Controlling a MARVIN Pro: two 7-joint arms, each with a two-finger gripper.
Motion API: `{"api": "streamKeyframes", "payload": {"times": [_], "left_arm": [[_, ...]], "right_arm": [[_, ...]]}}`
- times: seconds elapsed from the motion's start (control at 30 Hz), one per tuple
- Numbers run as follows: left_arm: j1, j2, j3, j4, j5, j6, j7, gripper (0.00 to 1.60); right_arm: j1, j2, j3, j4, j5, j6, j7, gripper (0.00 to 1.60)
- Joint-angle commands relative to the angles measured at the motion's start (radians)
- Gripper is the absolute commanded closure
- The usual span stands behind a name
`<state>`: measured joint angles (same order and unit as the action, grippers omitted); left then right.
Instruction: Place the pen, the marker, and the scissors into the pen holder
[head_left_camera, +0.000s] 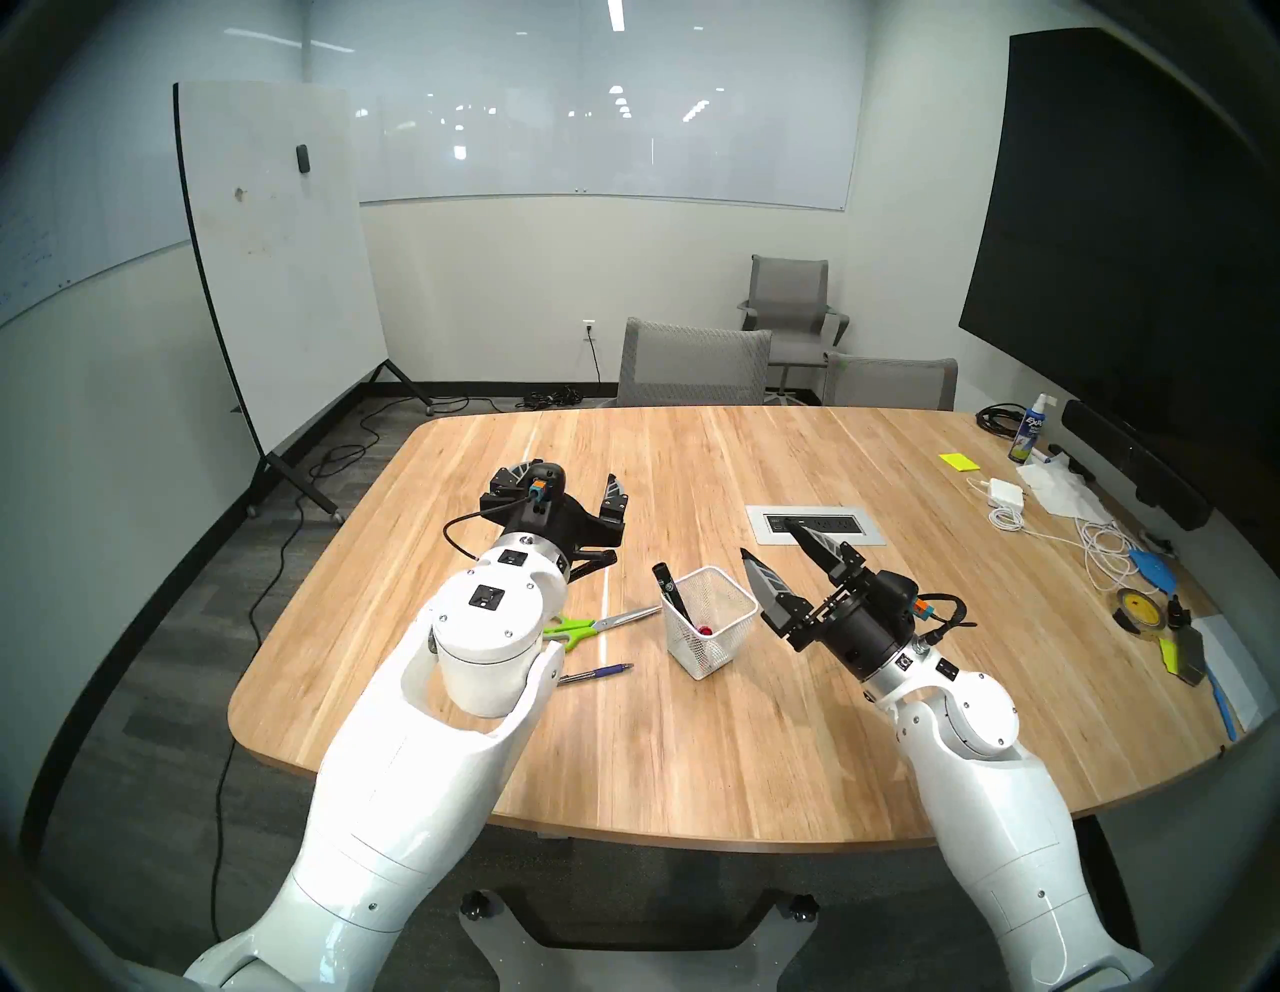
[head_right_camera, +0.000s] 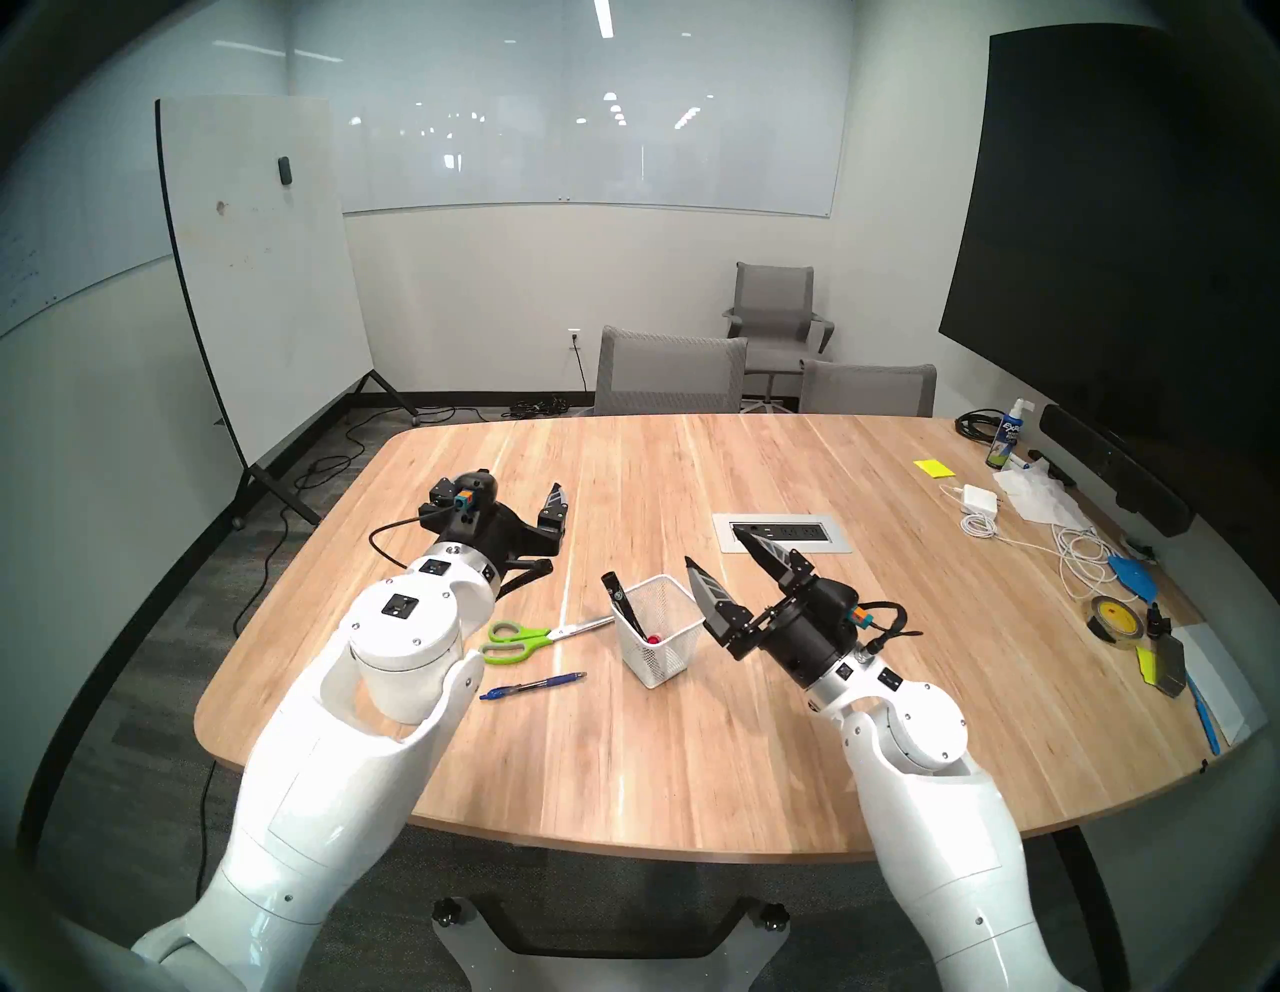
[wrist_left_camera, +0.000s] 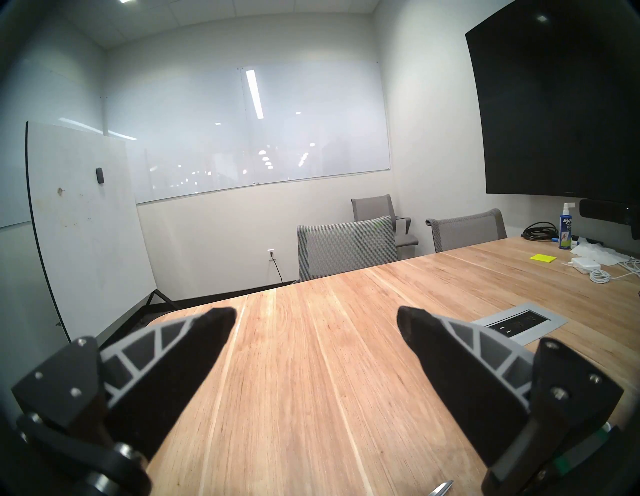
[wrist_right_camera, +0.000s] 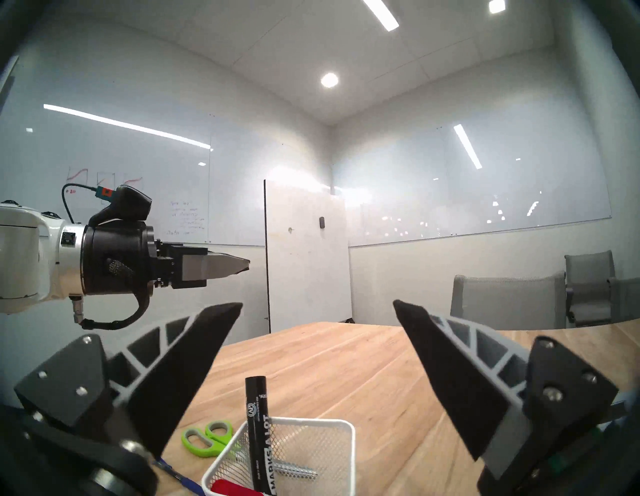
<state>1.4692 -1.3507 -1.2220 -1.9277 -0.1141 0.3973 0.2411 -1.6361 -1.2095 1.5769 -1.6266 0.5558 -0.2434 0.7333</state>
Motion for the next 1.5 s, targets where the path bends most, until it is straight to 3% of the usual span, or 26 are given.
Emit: {"api": "streamKeyframes", "payload": {"times": [0.0,0.33,0.6,1.0,1.47], "left_arm": [[-0.010,-0.002,-0.003,-0.020,0.002,-0.007,0.001,0.00],[-0.010,-0.002,-0.002,-0.020,0.002,-0.007,0.001,0.00],[-0.010,-0.002,-0.003,-0.020,0.002,-0.007,0.001,0.00],[-0.010,-0.002,-0.003,-0.020,0.002,-0.007,0.001,0.00],[-0.010,-0.002,-0.003,-0.020,0.002,-0.007,0.001,0.00]], "right_arm": [[-0.033,0.050,0.065,-0.067,0.012,0.027,-0.008,0.00],[-0.074,0.122,0.160,-0.085,0.005,0.066,0.017,0.00],[-0.119,0.128,0.227,-0.098,0.023,0.044,0.058,0.00],[-0.141,0.121,0.278,-0.095,0.015,0.011,0.071,0.00],[-0.141,0.118,0.283,-0.093,0.011,0.007,0.079,0.00]]}}
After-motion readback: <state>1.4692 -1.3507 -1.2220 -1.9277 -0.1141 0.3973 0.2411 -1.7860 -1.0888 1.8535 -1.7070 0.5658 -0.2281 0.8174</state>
